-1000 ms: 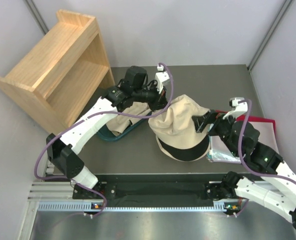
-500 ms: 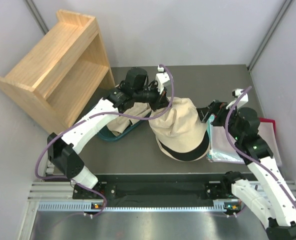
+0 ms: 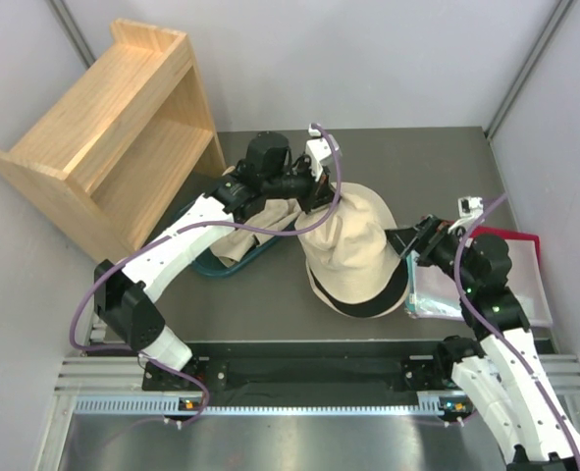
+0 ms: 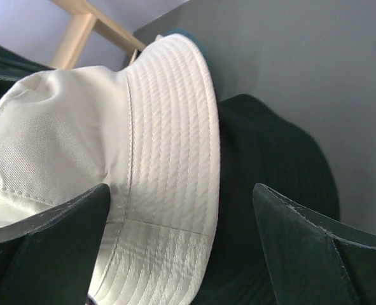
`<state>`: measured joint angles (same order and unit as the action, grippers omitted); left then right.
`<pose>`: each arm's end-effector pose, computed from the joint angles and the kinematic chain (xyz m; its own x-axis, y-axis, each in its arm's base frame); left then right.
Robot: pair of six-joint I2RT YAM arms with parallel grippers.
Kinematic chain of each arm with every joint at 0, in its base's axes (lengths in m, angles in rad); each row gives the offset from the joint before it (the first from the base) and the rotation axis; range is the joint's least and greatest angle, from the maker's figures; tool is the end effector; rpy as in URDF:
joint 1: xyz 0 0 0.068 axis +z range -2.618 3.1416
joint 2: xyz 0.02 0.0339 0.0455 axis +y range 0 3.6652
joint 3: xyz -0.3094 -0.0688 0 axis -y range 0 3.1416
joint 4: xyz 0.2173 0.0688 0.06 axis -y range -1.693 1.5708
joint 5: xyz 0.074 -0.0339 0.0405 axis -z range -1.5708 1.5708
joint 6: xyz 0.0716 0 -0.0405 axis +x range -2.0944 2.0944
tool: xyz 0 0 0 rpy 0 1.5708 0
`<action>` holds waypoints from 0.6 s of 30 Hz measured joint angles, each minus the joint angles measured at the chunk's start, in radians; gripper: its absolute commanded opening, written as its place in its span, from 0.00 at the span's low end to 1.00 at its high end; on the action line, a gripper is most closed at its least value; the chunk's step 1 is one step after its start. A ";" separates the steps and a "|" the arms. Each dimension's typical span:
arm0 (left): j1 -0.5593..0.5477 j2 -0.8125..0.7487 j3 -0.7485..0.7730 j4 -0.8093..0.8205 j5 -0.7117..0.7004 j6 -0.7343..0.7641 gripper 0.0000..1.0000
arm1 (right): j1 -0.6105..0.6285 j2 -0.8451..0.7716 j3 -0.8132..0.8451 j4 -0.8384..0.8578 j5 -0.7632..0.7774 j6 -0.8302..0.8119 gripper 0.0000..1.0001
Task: Stack the hats
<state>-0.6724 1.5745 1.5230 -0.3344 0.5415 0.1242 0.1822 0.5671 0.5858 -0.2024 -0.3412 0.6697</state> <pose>0.2639 -0.2572 0.4207 -0.1798 0.2788 -0.9434 0.9368 0.3411 -0.0777 0.1080 0.0443 0.3179 -0.4477 0.5123 -0.7329 -0.2760 0.7004 0.6582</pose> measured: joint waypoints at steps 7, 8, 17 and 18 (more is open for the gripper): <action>-0.002 0.000 -0.001 0.029 -0.016 -0.010 0.00 | -0.002 -0.089 -0.029 0.000 -0.045 0.068 0.79; -0.002 0.000 -0.001 0.030 -0.017 -0.014 0.00 | -0.002 -0.089 -0.029 -0.001 -0.049 0.069 0.78; -0.002 0.000 -0.019 0.066 -0.022 -0.030 0.00 | -0.002 -0.089 -0.059 0.002 -0.076 0.093 0.44; -0.002 0.000 -0.023 0.072 -0.019 -0.033 0.00 | -0.002 -0.089 -0.064 0.002 -0.077 0.097 0.32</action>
<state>-0.6743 1.5745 1.4998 -0.2619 0.5220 0.0914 0.1799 0.4778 0.5213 -0.2008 -0.4187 0.7666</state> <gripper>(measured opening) 0.036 0.522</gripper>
